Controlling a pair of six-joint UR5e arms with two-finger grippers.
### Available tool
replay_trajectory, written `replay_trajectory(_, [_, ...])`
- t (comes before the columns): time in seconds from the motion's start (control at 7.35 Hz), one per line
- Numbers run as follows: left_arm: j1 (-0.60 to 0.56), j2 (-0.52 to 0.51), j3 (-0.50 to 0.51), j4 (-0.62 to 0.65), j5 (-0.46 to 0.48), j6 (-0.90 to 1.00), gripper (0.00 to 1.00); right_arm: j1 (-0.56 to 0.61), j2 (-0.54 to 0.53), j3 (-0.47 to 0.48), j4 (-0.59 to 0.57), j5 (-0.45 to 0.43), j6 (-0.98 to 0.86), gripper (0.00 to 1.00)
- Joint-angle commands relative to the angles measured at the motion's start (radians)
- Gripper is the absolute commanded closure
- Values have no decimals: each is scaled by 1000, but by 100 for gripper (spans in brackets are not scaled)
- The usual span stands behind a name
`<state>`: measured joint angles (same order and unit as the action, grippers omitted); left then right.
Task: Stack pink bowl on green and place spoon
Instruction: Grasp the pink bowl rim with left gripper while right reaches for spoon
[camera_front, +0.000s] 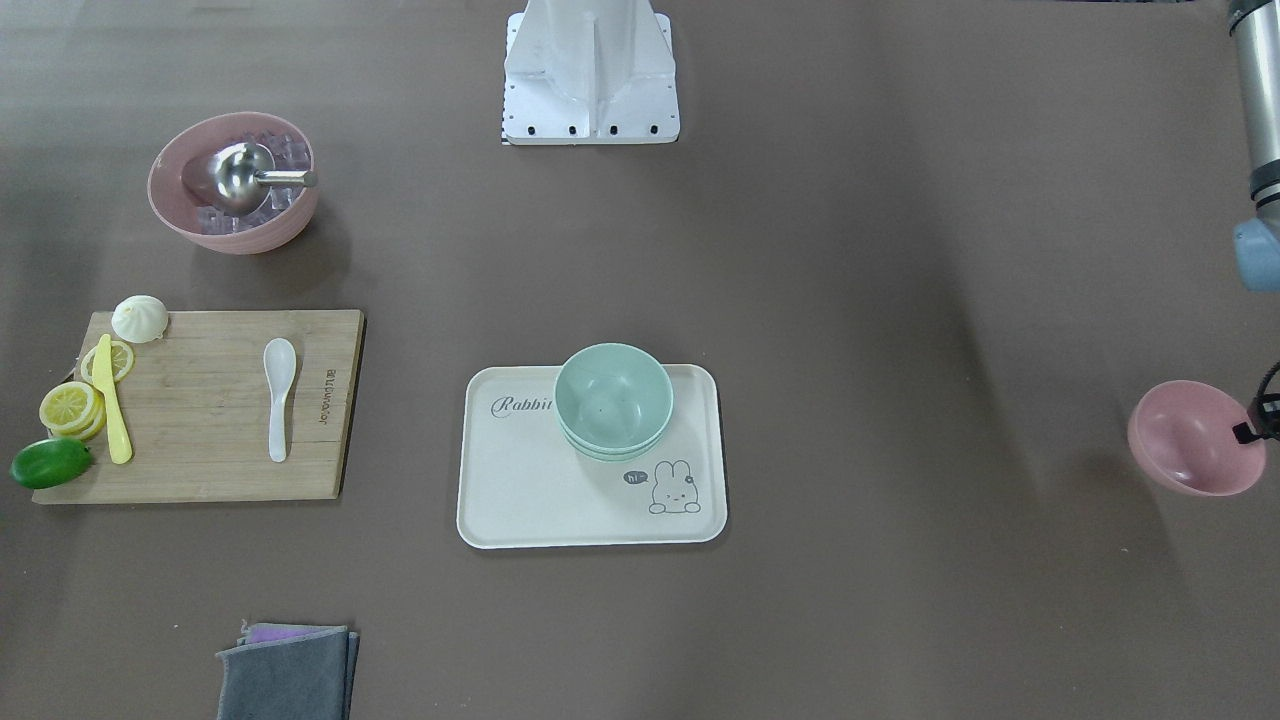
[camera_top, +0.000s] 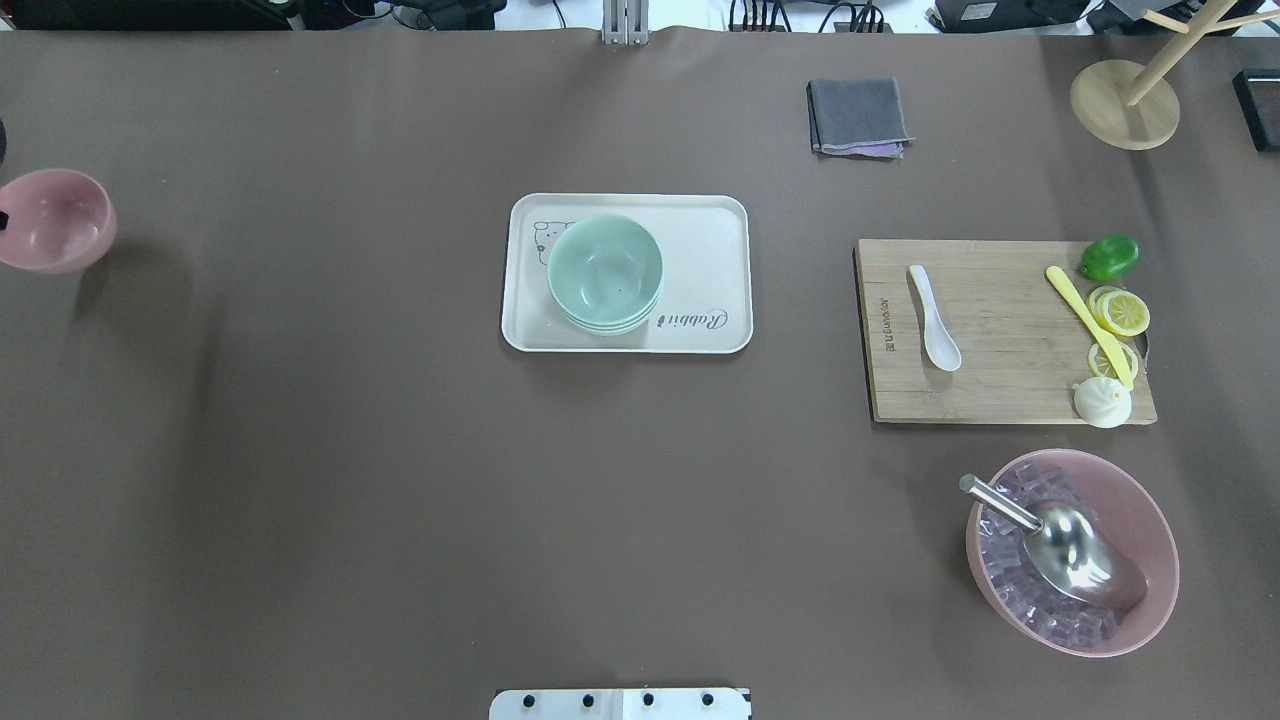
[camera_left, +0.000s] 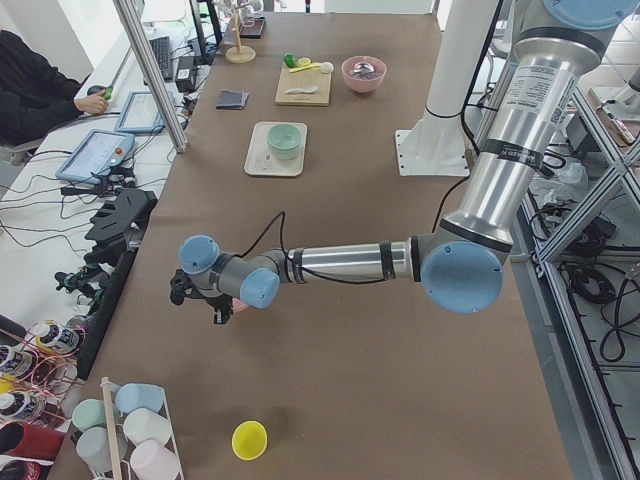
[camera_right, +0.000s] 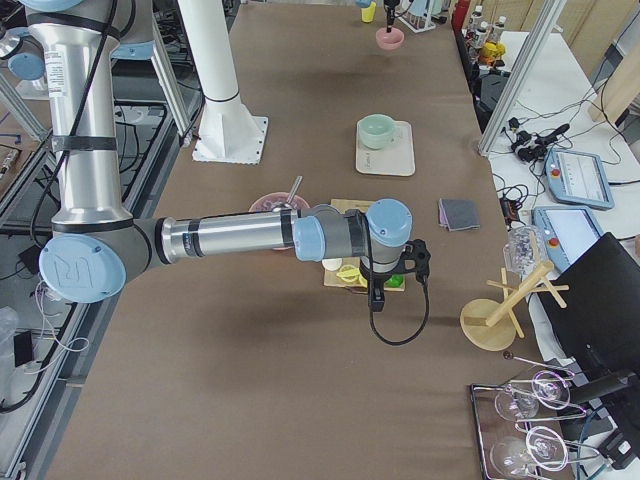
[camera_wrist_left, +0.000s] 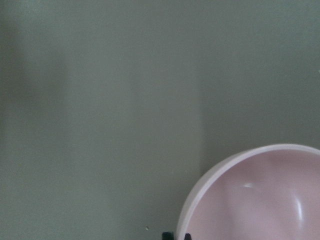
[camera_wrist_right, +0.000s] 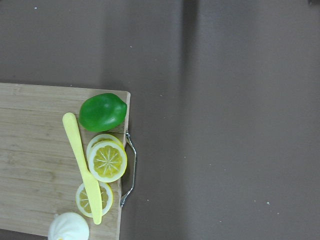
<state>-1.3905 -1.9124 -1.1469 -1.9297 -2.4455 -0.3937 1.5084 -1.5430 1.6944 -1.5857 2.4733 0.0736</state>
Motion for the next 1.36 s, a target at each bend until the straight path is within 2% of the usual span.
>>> replay_trajectory(0.0, [-77,-45,-98,216,-163,-1,100,-41,62,19,3,41,106,0])
replay_trajectory(0.14, [-78,-43,-114,218,-218,-10,100,-124,119,17,3,21,221,0])
replay_trajectory(0.41, [-71,-66,-209,213,-231,-234,100,-279,232,16,6,-77,436,2])
replay_trajectory(0.54, [-61,-79,-255,200,-231,-357,100,-369,271,1,71,-143,545,2])
replay_trajectory(0.68, [-23,-77,-307,192,-231,-414,100,-487,318,-31,166,-266,707,2])
replay_trajectory(0.82, [-3,-79,-345,192,-231,-465,100,-569,360,-80,226,-336,807,2])
replay_trajectory(0.95, [72,-95,-385,192,-227,-563,100,-594,382,-131,260,-340,813,2])
replay_trajectory(1.22, [209,-204,-395,123,-163,-837,100,-617,374,-148,271,-344,799,4])
